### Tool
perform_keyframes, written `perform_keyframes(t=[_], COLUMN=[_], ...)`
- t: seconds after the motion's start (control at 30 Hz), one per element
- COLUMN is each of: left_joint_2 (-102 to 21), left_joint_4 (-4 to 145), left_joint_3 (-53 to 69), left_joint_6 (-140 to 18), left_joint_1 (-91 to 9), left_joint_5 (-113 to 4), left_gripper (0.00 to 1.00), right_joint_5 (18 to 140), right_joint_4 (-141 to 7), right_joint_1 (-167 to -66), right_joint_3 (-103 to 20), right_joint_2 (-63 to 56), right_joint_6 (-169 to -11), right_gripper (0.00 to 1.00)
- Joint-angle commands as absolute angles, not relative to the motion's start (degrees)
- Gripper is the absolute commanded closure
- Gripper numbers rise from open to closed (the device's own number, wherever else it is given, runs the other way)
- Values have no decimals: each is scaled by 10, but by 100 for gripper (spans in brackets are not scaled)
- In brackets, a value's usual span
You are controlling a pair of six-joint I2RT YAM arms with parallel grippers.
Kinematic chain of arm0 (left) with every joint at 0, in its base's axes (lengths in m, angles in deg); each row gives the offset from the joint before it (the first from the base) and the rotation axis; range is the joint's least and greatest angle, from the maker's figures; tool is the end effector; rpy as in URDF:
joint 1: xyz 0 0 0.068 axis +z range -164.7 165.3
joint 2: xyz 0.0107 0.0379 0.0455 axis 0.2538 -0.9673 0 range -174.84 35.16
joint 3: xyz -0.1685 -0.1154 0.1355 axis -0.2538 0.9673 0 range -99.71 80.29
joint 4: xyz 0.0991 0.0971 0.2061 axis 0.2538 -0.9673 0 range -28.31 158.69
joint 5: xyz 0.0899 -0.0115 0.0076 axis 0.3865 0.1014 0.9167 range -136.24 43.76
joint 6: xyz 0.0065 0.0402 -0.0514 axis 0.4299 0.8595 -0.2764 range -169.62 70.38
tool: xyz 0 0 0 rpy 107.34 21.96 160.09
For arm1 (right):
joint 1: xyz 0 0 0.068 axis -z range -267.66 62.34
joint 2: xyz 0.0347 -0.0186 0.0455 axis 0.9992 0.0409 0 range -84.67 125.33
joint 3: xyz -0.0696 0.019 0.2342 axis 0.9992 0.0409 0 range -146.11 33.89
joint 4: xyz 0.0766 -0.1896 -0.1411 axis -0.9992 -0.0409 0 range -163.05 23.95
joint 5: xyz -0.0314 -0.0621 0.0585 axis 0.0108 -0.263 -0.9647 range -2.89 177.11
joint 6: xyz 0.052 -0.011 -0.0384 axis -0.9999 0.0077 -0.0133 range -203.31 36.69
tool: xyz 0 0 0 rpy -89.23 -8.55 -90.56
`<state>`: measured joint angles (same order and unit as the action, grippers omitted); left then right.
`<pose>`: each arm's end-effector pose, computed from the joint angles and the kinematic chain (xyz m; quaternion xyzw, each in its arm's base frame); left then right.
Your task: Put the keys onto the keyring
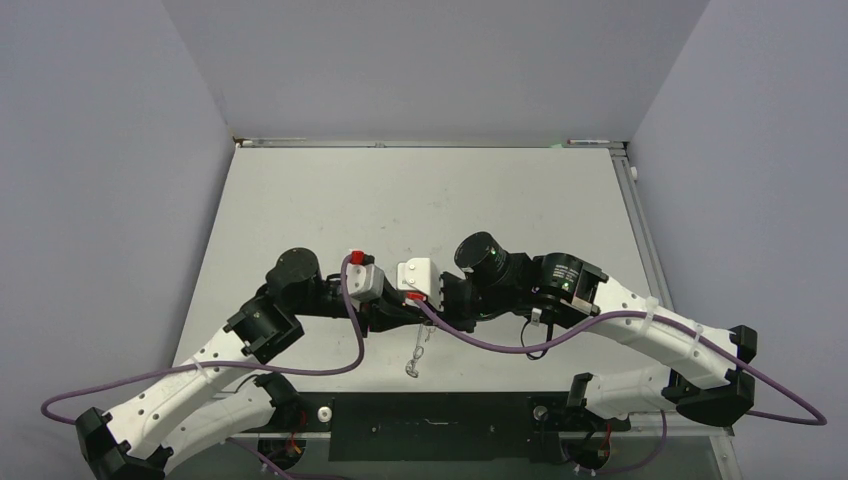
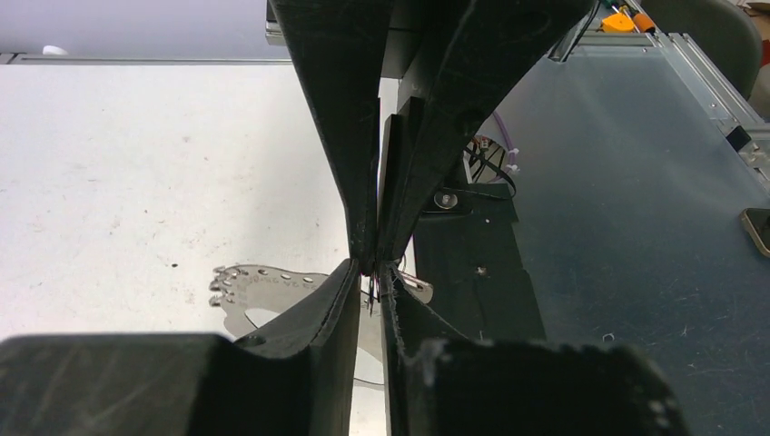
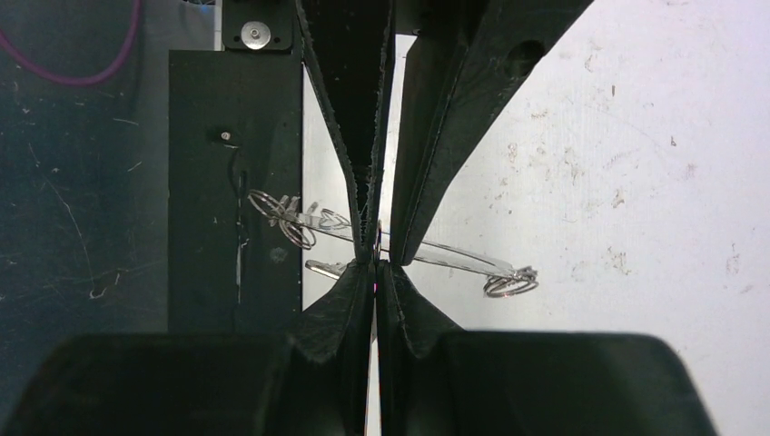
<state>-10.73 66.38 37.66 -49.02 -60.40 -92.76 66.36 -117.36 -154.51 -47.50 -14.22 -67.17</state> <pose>0.1124 -0.1689 0.3186 0.5115 0.5213 -0.5068 0.4580 0.0814 0.2370 0.3587 -0.6482 0.6187 0.3245 0.3029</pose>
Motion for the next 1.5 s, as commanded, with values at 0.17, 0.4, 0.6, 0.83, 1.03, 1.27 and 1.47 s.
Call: perform_keyframes(t=[0.17, 0.4, 0.6, 0.83, 1.03, 1.27, 1.47], left_joint_2=[-114, -115, -117, -118, -94, -70, -52], left_joint_4=[647, 646, 646, 645, 646, 702, 748], left_joint_3=[368, 368, 368, 366, 366, 382, 397], left_joint_6=[-474, -470, -468, -453, -425, -445, -473], left_joint_1=[-606, -605, -605, -606, -606, -595, -579], left_joint_5=[-907, -905, -903, -915, -850, -838, -848], left_gripper=[77, 81, 87, 100, 100, 100, 100], right_joint_5=[676, 673, 672, 668, 684, 708, 727], right_joint_4=[-1130, -1127, -1123, -1113, -1083, -1027, -959], right_joint_1=[-1549, -1549, -1551, -1554, -1555, -1554, -1553], right_joint_3=[-498, -496, -494, -489, -472, -443, -404], right_joint_2=[-153, -155, -158, -158, -179, -220, -274], right_joint_6=[-664, -666, -668, -668, -674, -684, -695], right_gripper=[95, 95, 95, 95, 88, 57, 57])
